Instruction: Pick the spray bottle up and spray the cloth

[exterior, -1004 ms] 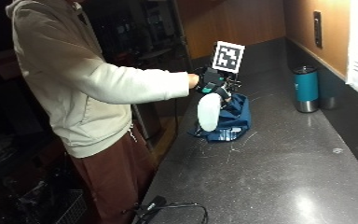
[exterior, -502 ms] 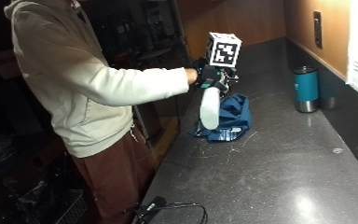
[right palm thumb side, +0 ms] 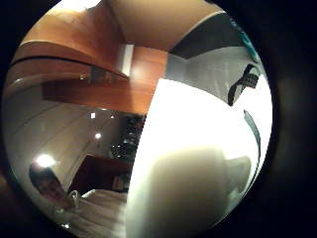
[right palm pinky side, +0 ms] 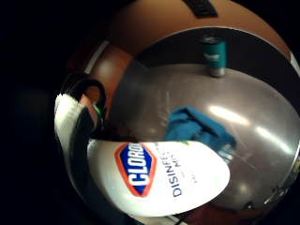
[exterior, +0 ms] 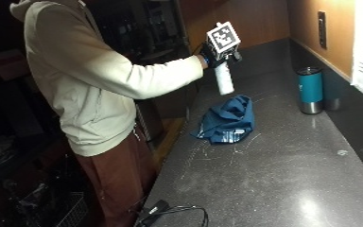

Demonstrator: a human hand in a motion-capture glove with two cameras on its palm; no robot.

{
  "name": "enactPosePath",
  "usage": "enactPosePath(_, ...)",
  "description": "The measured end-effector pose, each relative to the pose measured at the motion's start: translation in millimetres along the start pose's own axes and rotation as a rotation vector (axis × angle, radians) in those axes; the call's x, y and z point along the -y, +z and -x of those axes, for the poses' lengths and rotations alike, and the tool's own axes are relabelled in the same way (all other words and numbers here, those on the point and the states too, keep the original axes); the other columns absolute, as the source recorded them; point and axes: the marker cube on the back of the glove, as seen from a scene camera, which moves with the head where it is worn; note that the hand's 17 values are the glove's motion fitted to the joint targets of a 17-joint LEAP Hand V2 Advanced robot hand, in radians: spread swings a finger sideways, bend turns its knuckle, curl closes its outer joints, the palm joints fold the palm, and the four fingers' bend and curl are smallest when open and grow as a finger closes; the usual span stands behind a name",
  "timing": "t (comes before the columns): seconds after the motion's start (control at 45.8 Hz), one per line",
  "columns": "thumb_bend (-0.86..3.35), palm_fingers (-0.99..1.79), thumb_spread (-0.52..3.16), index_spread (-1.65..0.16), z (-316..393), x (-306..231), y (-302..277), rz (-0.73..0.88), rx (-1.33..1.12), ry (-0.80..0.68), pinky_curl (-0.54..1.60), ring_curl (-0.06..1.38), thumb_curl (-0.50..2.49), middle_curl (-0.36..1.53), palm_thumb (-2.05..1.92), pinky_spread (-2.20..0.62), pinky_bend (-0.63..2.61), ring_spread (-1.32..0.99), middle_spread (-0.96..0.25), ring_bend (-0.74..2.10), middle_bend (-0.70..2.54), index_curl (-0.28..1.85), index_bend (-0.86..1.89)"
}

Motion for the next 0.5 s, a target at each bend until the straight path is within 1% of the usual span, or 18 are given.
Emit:
enactPosePath(0.087, -0.03, 1.37, 0.02, -0.18, 13, 11, 38, -0.045, 0.132, -0.020, 0.41, 0.48, 0.74, 0.50, 0.98, -0.28, 0.34, -0.18, -0.10, 0.55, 0.59, 0.55, 0.43)
enactPosePath(0.175, -0.03, 1.37, 0.02, -0.18, 18, 9, 56, -0.059, 0.232, -0.025, 0.41, 0.48, 0.74, 0.50, 0.98, -0.28, 0.34, -0.18, -0.10, 0.56, 0.59, 0.55, 0.43)
enactPosePath(0.284, -0.03, 1.36, 0.02, -0.18, 19, 22, 88, -0.156, 0.270, -0.010, 0.41, 0.48, 0.74, 0.50, 0.98, -0.28, 0.34, -0.17, -0.10, 0.56, 0.58, 0.54, 0.42)
enactPosePath(0.393, -0.03, 1.35, 0.03, -0.17, 7, 30, 122, -0.156, 0.232, 0.000, 0.41, 0.48, 0.74, 0.49, 0.98, -0.28, 0.35, -0.17, -0.10, 0.56, 0.57, 0.54, 0.41)
enactPosePath(0.502, -0.03, 1.34, 0.06, -0.17, -3, 39, 145, -0.142, 0.268, 0.021, 0.41, 0.48, 0.75, 0.49, 0.98, -0.28, 0.36, -0.15, -0.10, 0.55, 0.56, 0.54, 0.39)
